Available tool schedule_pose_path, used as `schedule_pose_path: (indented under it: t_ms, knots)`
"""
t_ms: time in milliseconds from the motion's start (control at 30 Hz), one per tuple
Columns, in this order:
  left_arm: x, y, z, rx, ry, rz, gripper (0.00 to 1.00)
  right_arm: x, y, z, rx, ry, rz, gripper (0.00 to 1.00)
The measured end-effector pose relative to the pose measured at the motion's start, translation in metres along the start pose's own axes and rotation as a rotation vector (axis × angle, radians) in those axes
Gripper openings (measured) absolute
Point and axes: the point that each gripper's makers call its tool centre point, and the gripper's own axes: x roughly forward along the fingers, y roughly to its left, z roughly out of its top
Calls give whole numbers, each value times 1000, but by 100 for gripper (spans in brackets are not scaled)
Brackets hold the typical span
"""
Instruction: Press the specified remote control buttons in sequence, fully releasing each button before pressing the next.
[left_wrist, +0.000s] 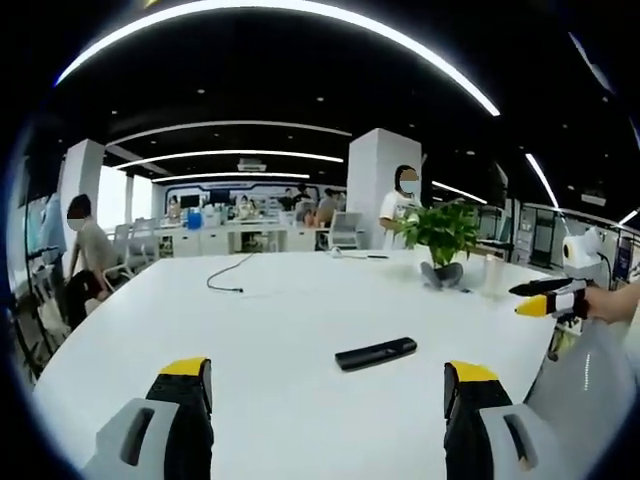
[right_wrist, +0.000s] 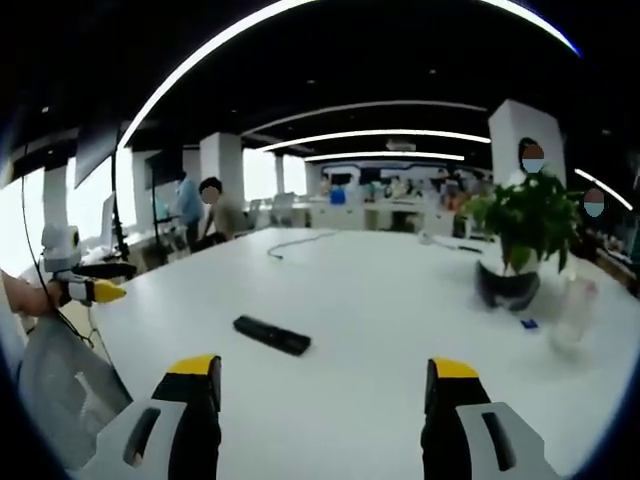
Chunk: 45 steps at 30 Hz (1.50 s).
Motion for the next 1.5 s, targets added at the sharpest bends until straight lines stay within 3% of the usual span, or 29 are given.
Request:
schedule_pose_path:
  t_ms: [233,367,600,733,833,1033,1167,1500]
  knots:
    - [3,-9,-7,-28,35,-63,100,-1,-2,2,1,-10,-10,81]
    - [6,-19,-15,-19,95,-109,100,-2,-4,2,-2,-11,-19,81]
    - [13,-30,-11,8,135,-172,100,-2,-7,3,9,-17,-26,79]
    - [22,-39,-16,11,211,-290,92,-2,-6,4,11,-22,-22,78]
    - [29,-45,-21,83,282,-359,82,-2,-6,3,13,-21,-19,77]
    - [46,-51,-34,209,389,-451,75,-2,-4,5,14,-26,-12,77]
    - [55,-56,-44,239,477,-520,74,-3,-3,6,15,-29,-11,76]
    - [81,-59,-54,302,577,-585,72,-4,-2,8,20,-31,-16,75]
